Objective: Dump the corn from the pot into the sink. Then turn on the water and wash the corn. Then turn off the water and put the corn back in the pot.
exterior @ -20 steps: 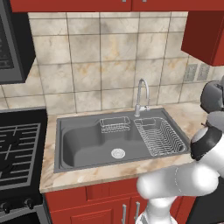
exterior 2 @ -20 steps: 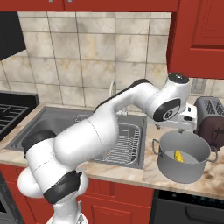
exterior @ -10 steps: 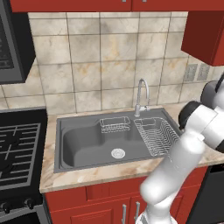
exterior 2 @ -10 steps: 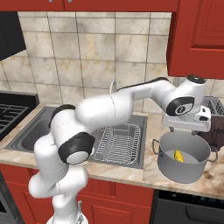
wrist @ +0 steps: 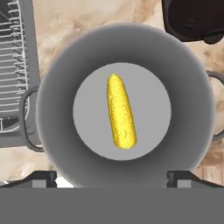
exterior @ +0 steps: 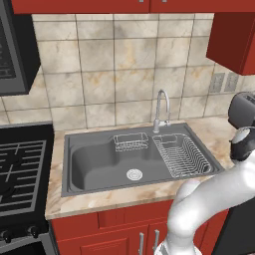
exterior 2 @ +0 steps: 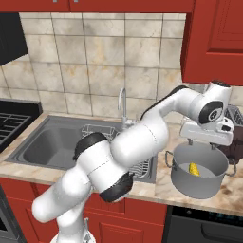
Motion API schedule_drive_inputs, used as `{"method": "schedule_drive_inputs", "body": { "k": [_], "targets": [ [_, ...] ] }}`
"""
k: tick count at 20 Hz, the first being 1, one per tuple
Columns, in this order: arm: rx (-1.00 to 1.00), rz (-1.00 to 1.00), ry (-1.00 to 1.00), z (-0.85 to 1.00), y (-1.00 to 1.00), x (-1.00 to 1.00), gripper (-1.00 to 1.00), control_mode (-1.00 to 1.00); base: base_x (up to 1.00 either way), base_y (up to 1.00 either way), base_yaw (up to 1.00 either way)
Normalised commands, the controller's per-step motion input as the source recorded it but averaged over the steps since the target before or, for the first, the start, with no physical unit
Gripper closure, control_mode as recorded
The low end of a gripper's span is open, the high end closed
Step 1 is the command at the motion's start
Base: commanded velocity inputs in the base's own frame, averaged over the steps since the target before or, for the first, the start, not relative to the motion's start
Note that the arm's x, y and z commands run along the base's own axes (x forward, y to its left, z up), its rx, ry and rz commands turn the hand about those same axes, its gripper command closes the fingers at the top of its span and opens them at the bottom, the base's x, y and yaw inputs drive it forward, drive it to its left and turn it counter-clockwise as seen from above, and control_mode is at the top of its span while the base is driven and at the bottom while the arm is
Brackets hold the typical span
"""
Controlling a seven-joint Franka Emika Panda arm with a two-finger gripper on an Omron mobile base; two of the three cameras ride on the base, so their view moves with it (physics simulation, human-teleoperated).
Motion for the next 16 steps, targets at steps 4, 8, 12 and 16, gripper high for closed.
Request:
{"method": "schedule_drive_inputs", "body": {
  "k": [4,8,12,16],
  "targets": [
    [0.00,0.01,0.00,-0.19,0.17,-0.39,-1.00,-1.00,0.00,0.00,0.00],
    [0.00,0.00,0.00,-0.04,0.46,-0.39,-1.00,-1.00,0.00,0.00,0.00],
    [0.00,0.00,0.00,-0.02,0.52,-0.17,-1.00,-1.00,0.00,0.00,0.00],
    [-0.02,0.00,-0.01,-0.09,0.62,-0.25,-1.00,-1.00,0.00,0.00,0.00]
  ]
}}
